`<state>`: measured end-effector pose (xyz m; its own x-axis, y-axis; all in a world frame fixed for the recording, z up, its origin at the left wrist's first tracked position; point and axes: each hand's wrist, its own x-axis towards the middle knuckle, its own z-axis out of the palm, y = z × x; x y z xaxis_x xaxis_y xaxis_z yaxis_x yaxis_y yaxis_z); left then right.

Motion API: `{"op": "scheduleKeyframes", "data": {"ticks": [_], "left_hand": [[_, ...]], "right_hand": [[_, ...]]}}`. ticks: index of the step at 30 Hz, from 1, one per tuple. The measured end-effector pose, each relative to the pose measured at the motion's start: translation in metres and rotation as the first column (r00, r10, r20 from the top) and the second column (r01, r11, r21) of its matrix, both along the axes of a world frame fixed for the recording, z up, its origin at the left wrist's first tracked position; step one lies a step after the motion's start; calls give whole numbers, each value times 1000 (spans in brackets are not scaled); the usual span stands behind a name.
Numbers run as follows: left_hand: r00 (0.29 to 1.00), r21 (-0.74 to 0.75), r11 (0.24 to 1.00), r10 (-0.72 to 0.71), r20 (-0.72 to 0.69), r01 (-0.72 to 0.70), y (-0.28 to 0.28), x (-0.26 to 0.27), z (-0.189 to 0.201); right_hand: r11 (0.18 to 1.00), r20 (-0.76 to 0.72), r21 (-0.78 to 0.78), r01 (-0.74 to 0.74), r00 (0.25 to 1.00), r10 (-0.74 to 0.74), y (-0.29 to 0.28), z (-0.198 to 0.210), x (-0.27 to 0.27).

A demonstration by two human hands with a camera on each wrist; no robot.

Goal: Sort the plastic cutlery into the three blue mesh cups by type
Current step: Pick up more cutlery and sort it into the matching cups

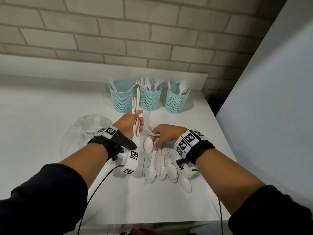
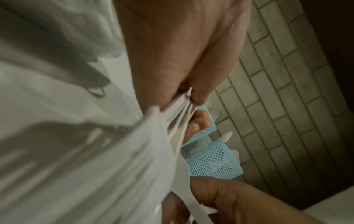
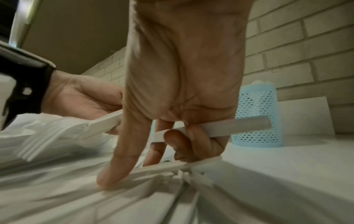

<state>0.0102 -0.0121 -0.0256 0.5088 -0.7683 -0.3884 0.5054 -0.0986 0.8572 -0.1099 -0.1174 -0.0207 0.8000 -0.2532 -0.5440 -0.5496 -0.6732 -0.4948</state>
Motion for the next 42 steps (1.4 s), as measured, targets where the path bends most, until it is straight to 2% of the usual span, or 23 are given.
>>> {"op": "scheduleKeyframes", "data": {"ticks": [5,12,17,20,24,28,30,33,37,42], "left_hand": [[996,57,998,23,87,-28,1,-1,-4],[982,89,994,51,181,-68,6,1,-11],[988,52,996,68,137,-75,8,1,-11],[995,-42,997,70,77,-67,8,2,-6],[993,-74,997,43,110,-35,5,-1,0],[992,-135,989,-53,111,68,0,-12,10],[980,-96,986,-119,158,135,-2,-18,13],[975,-50,986,-152,165,162,-5,-22,14],[976,-62,991,-104,191,118,-10,-22,16],[974,-80,995,-47,223,67,-11,-21,17]], "right_hand": [[988,45,-152,-26,998,33,6,4,5],[976,120,-213,-42,990,69,16,-2,8],[976,190,-200,91,980,-53,0,6,12],[966,243,-43,255,940,-238,-15,16,12],[887,347,190,422,816,-462,-26,28,11],[823,508,345,451,648,-568,-24,34,14],[811,575,346,471,577,-580,-22,34,18],[791,629,347,504,502,-594,-21,32,23],[703,542,477,528,452,-708,-21,32,26],[505,305,709,492,432,-849,-18,36,33]]}}
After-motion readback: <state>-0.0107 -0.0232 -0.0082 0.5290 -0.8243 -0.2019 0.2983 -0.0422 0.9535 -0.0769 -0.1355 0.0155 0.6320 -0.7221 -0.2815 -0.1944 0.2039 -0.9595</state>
